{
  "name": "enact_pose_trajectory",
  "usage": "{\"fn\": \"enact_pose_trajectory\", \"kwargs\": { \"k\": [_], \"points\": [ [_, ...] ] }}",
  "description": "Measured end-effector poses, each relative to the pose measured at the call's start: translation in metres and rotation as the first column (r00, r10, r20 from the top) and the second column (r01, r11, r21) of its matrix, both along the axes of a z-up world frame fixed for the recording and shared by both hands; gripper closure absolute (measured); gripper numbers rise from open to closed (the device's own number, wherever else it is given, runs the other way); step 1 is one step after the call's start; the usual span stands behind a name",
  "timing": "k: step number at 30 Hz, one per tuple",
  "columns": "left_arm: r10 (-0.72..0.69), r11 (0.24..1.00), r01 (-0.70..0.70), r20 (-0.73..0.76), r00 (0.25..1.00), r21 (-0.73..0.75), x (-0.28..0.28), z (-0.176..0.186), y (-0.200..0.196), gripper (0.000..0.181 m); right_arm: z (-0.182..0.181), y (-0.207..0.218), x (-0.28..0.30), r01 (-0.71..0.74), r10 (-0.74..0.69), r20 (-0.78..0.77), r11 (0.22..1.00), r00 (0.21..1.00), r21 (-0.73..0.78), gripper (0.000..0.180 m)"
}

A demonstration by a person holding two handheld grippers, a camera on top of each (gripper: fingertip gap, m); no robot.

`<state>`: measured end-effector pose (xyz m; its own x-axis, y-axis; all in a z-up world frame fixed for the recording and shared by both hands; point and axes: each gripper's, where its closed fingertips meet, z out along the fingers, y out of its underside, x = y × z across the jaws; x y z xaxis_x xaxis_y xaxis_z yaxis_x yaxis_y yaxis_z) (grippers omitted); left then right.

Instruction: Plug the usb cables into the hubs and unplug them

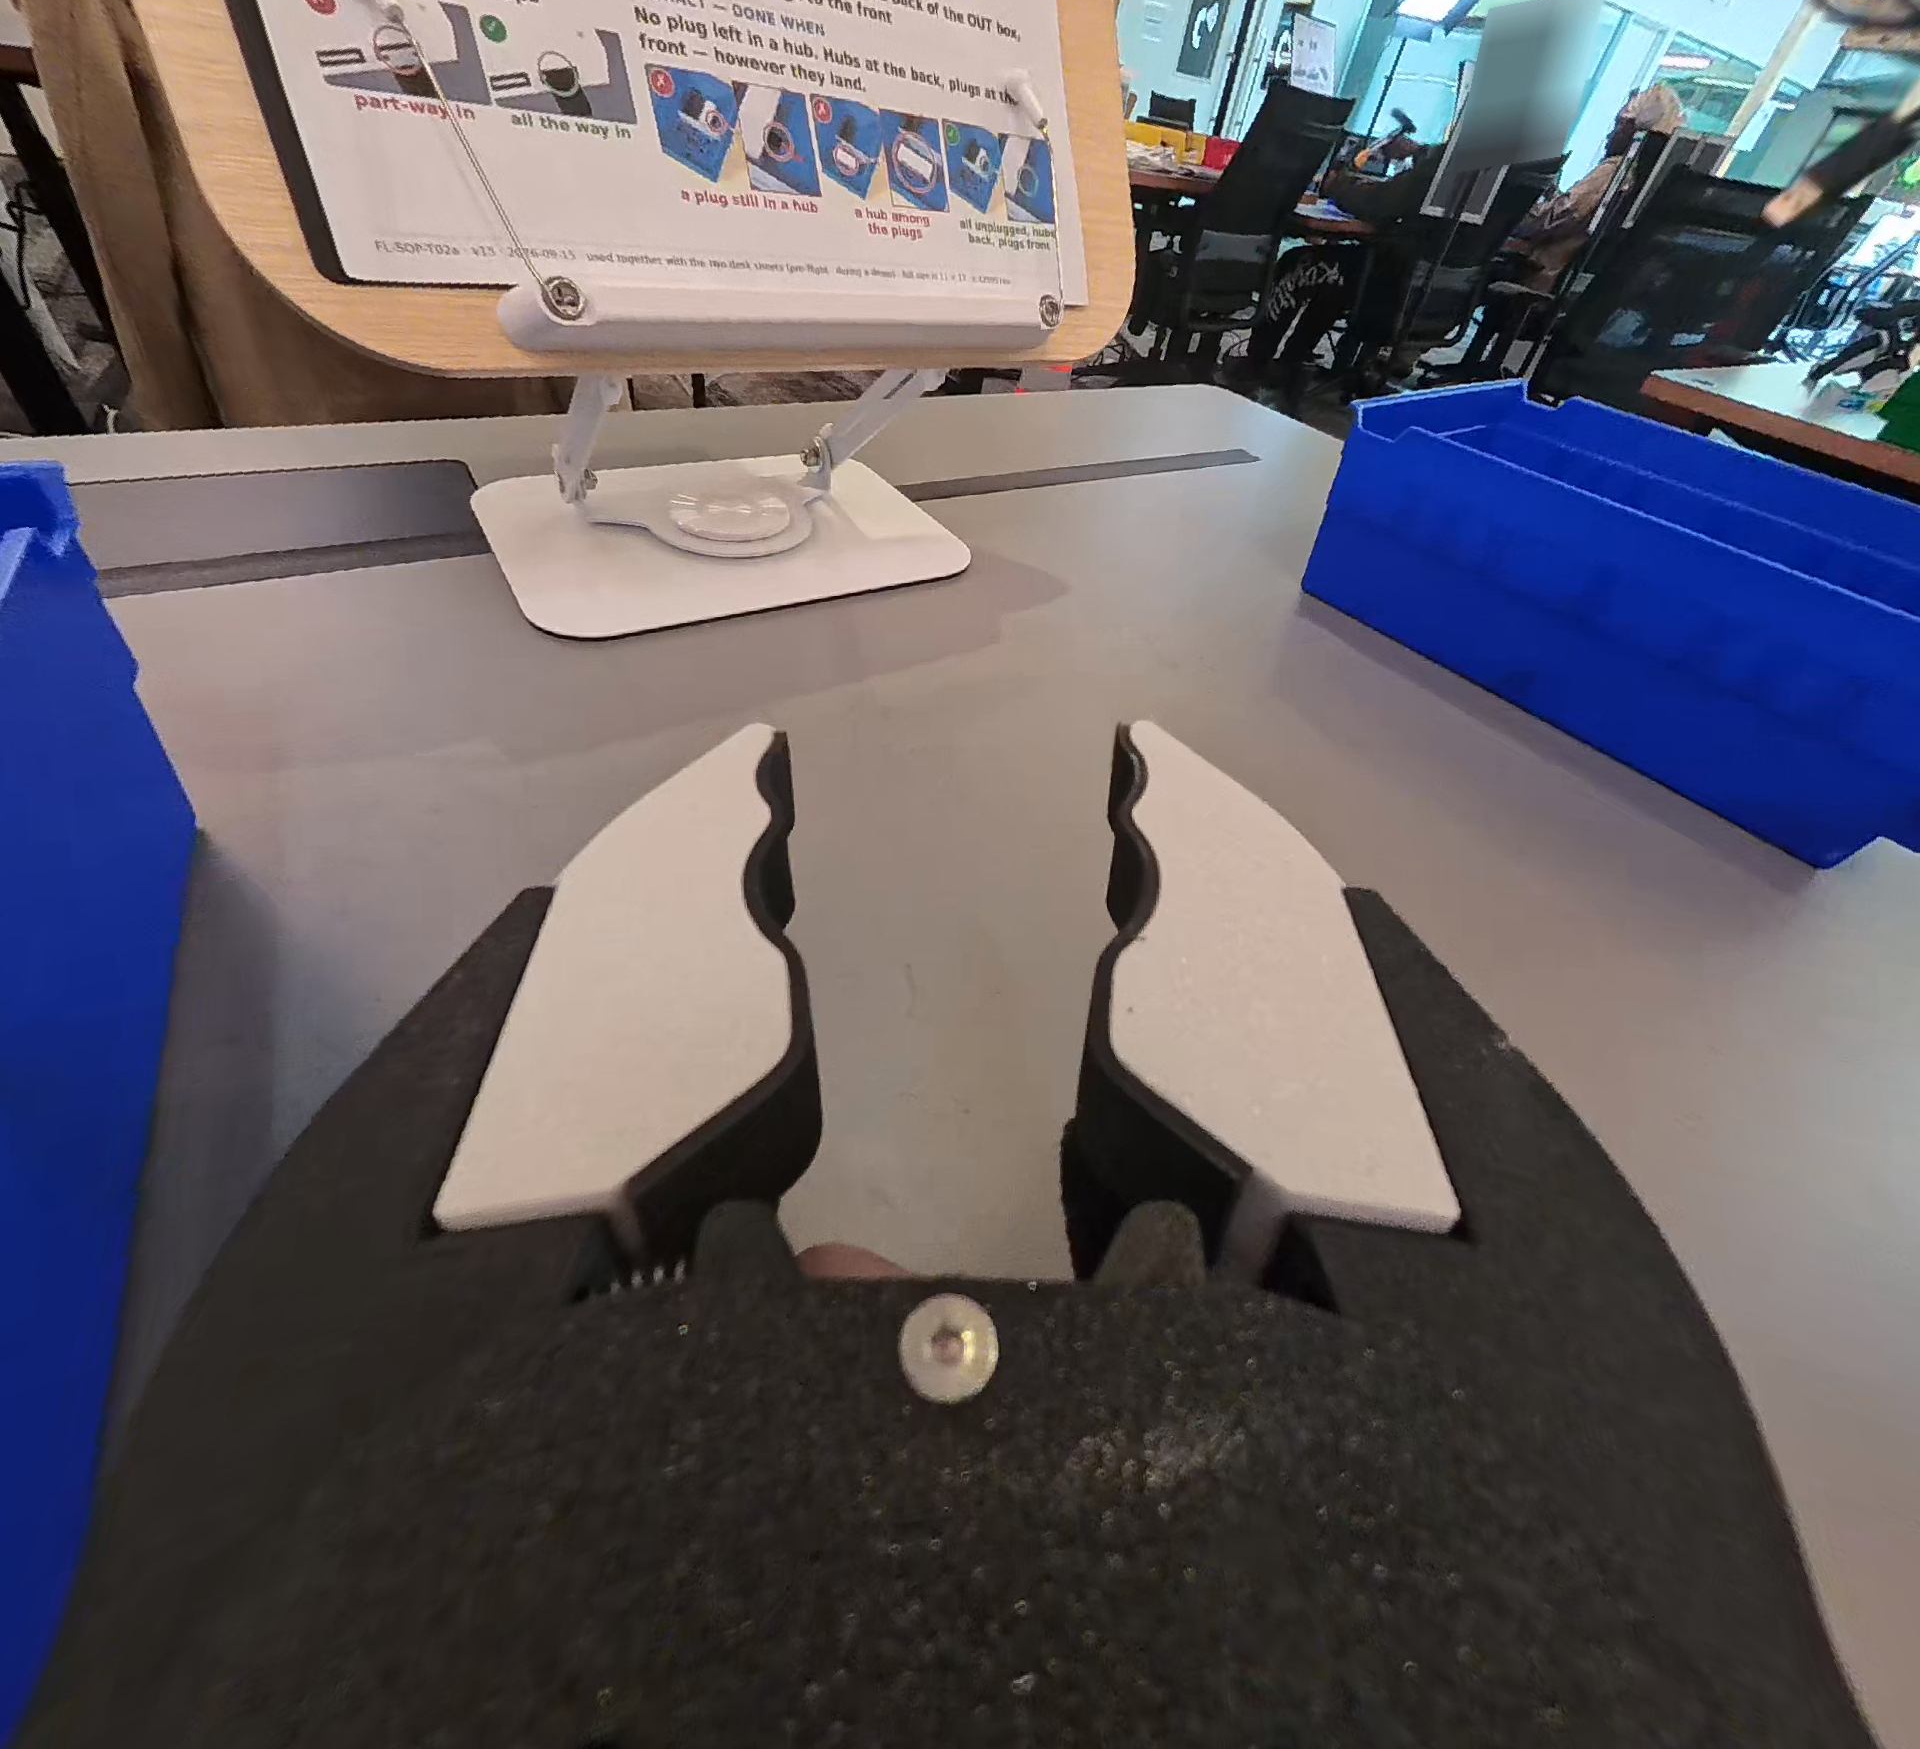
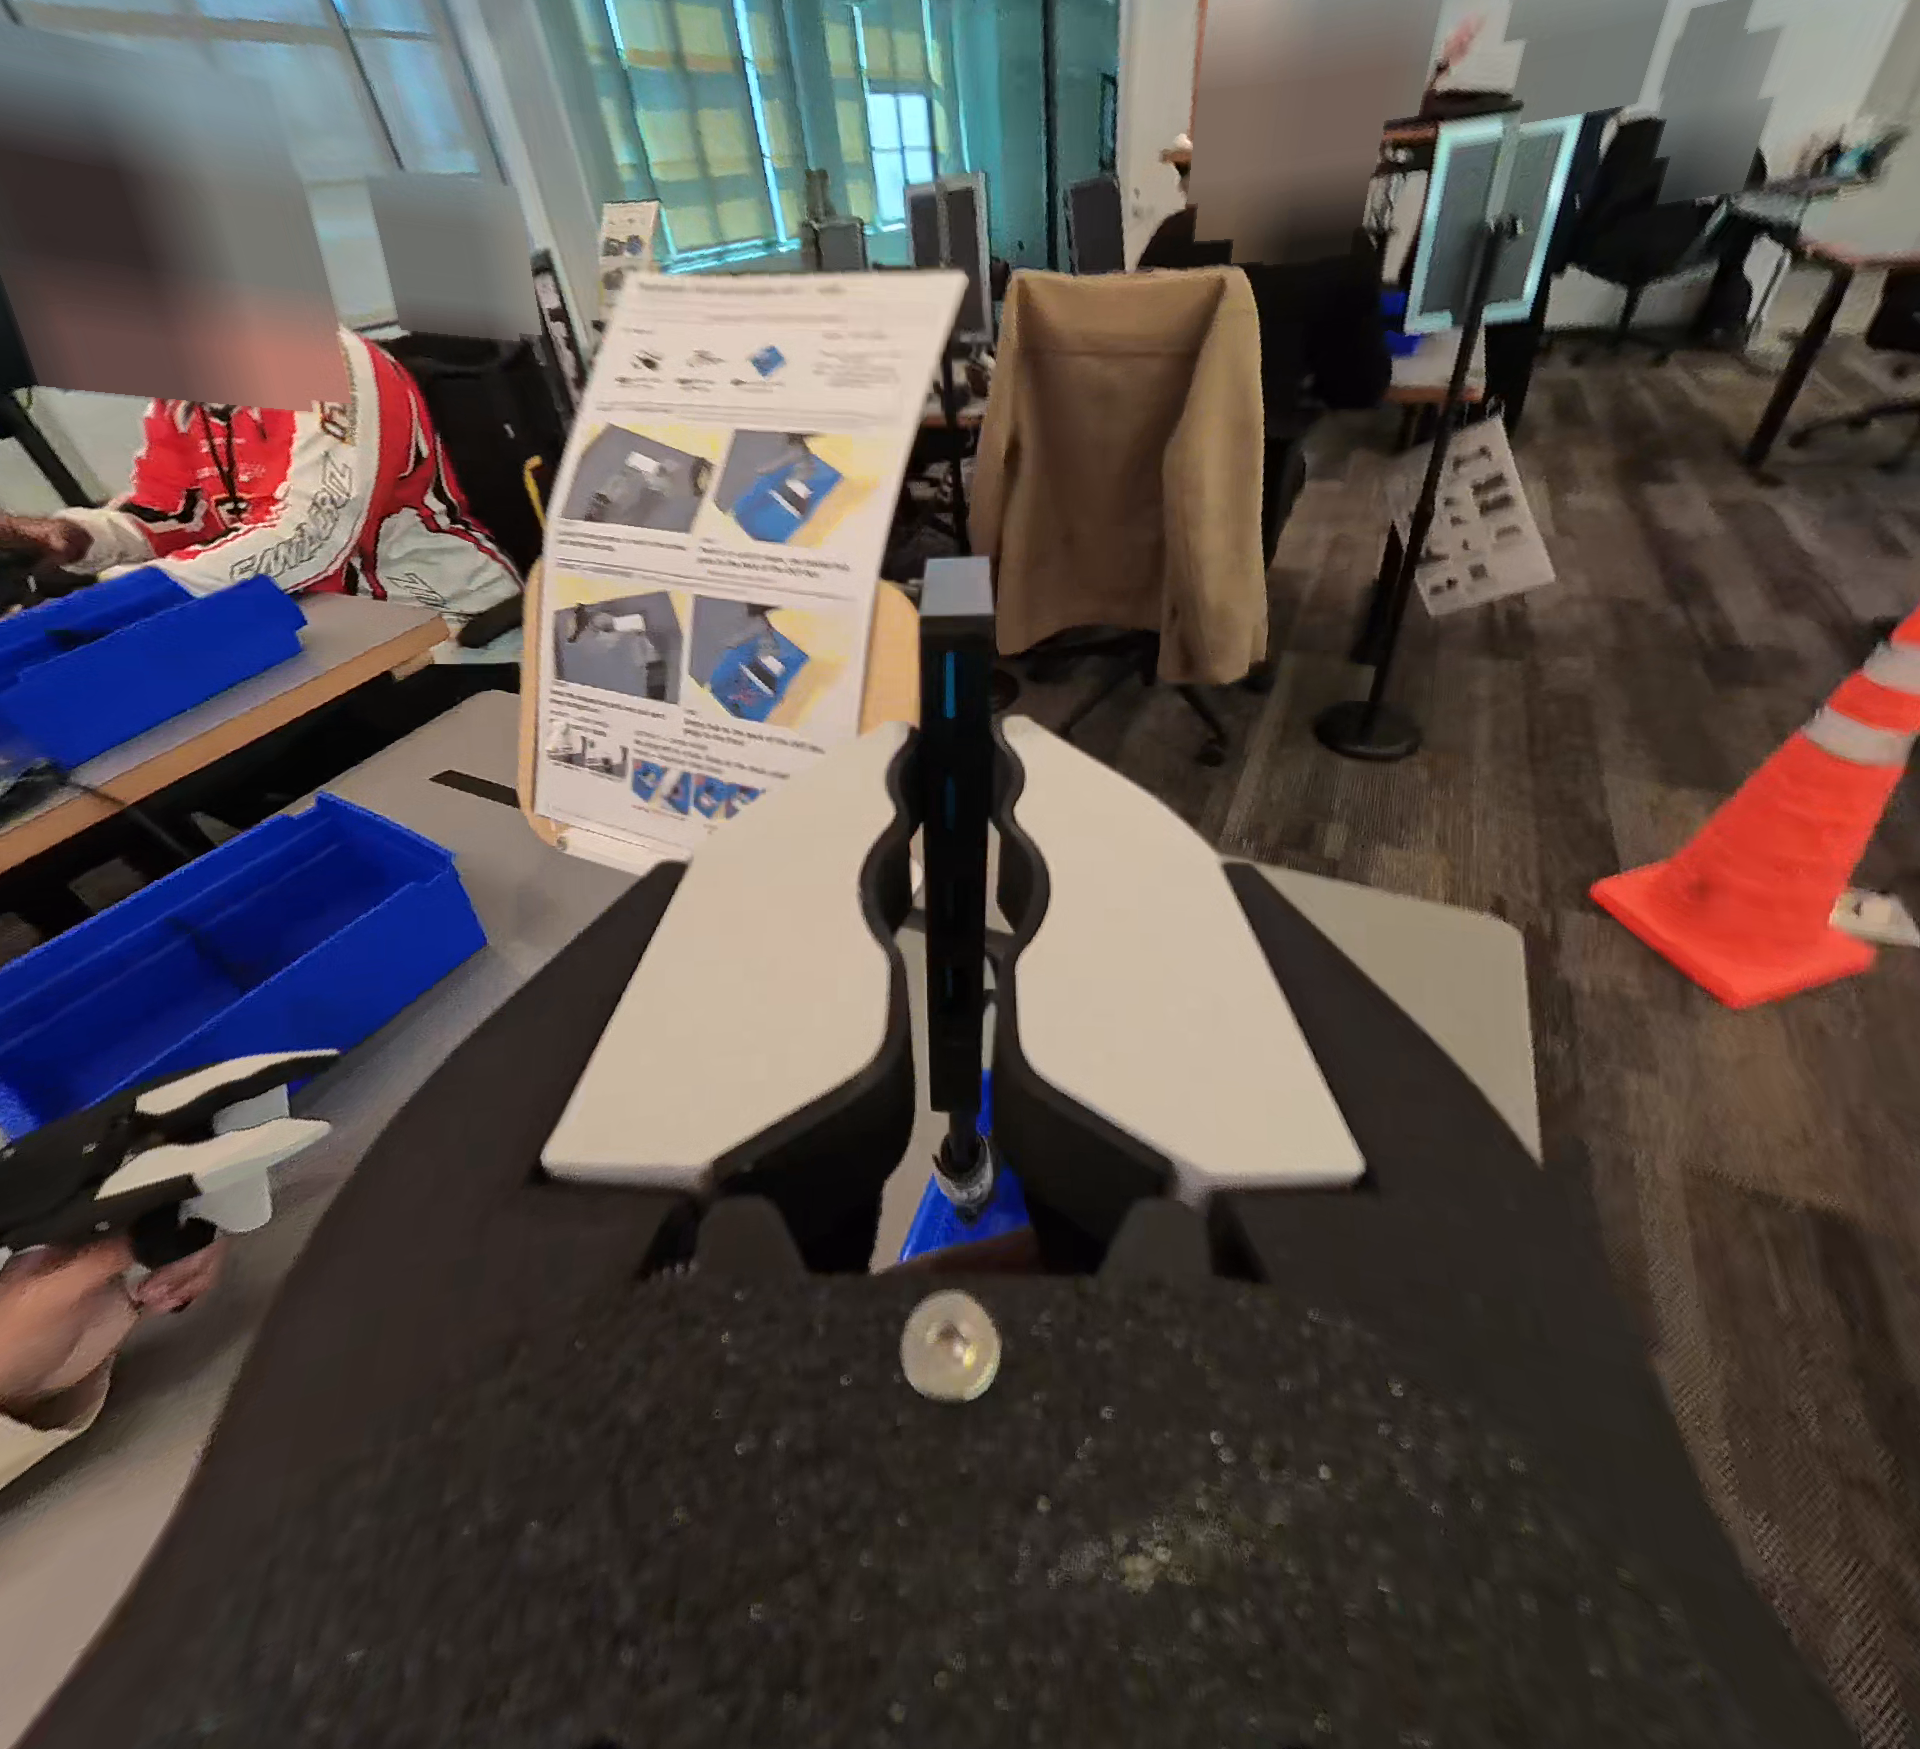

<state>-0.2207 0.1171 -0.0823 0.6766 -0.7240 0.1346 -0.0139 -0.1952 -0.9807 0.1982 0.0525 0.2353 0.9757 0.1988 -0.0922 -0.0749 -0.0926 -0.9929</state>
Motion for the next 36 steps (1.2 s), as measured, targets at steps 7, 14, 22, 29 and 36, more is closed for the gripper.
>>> {"fn": "enact_pose_trajectory", "kwargs": {
  "k": [7,14,22,29,36],
  "points": [
    [-0.012,1.0,0.013,-0.056,0.998,0.028,0.006,-0.004,-0.003,0.123,-0.146,0.03,0.044,0.094,-0.103,-0.013,0.948,0.995,-0.303,0.169],
    [-0.03,0.998,0.037,-0.134,0.991,0.05,0.015,-0.012,-0.007,0.122,-0.282,0.031,0.061,-0.078,-0.06,-0.177,0.727,0.982,-0.682,0.169],
    [-0.035,0.998,0.044,-0.181,0.983,0.043,0.02,-0.02,-0.008,0.119,-0.389,0.015,0.049,-0.042,0.107,0.001,0.402,0.994,-0.915,0.168],
    [-0.025,0.999,0.028,-0.174,0.985,0.019,0.016,-0.022,-0.005,0.119,-0.374,0.063,0.096,0.451,0.254,0.684,0.59,0.684,-0.67,0.142],
    [0.012,0.999,-0.006,-0.178,0.984,0.034,0.01,-0.02,-0.001,0.119,-0.221,0.077,0.009,0.334,-0.027,0.697,0.89,0.716,-0.309,0.139]
  ]
}}
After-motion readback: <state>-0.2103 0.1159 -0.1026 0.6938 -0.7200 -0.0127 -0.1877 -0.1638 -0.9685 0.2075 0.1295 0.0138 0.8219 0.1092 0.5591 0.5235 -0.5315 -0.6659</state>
